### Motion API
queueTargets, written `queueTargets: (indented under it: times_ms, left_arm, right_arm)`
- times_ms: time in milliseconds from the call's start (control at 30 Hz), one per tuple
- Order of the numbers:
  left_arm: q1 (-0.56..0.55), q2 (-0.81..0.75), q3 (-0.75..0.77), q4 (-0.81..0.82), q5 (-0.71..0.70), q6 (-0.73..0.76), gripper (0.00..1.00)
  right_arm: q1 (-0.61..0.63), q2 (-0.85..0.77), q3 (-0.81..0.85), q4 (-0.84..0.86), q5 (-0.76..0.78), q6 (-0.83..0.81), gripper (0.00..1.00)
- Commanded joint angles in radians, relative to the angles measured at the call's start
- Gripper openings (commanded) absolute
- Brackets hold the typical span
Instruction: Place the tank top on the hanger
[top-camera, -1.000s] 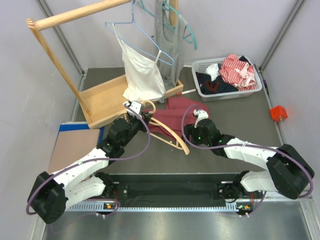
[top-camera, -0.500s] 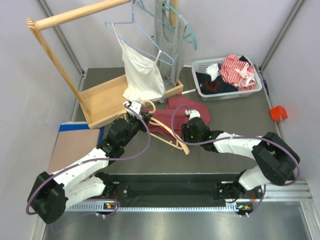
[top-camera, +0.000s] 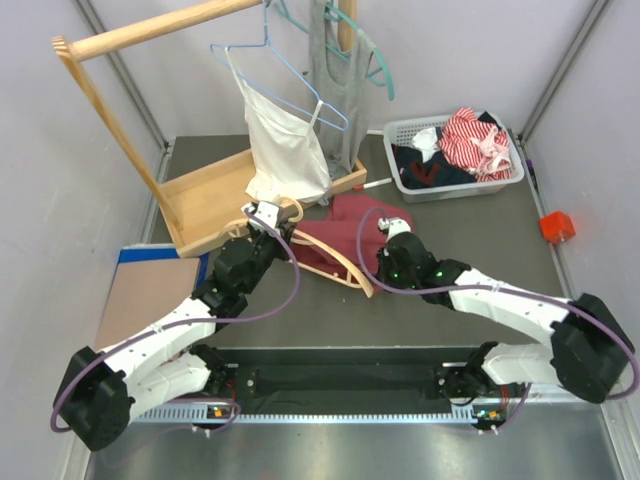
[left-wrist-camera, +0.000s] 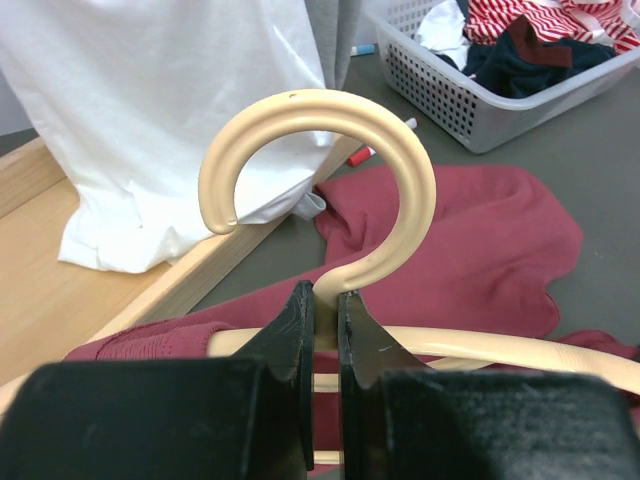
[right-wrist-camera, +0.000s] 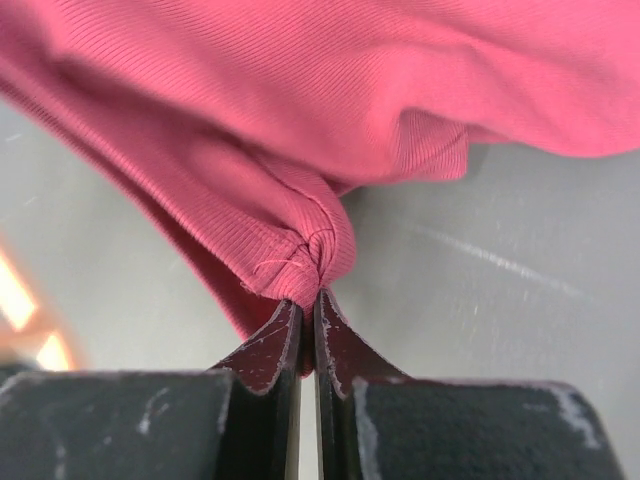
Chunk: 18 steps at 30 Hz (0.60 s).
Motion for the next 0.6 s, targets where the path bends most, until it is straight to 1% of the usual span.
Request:
queueTargets:
  times_ms: [0,167,333,567]
  left_arm:
    - [-0.003,-0.015,0.024,0.129,-0.077,0.033,0.00]
    - [-0.015,0.018,0.022,0.189,-0.100,0.039,0.00]
    - [-0.038,0.035,0.036,0.183,-0.140,0.090,0.00]
    - [-0.055,0.020,0.025,0.197,-0.144,0.104,0.00]
  right_arm:
    - [0.017,-0.124,0.042,-0.131,-0.067,-0.008,0.00]
    - [0.016,-0.187,0.056,-0.199,-0.113,-0.007,0.00]
    - [0.016,-0.227,0.057,-0.239,-0.124,0.001,0.00]
    - [0.016,-0.276,0.070,-0.257,-0.133,0.015,0.00]
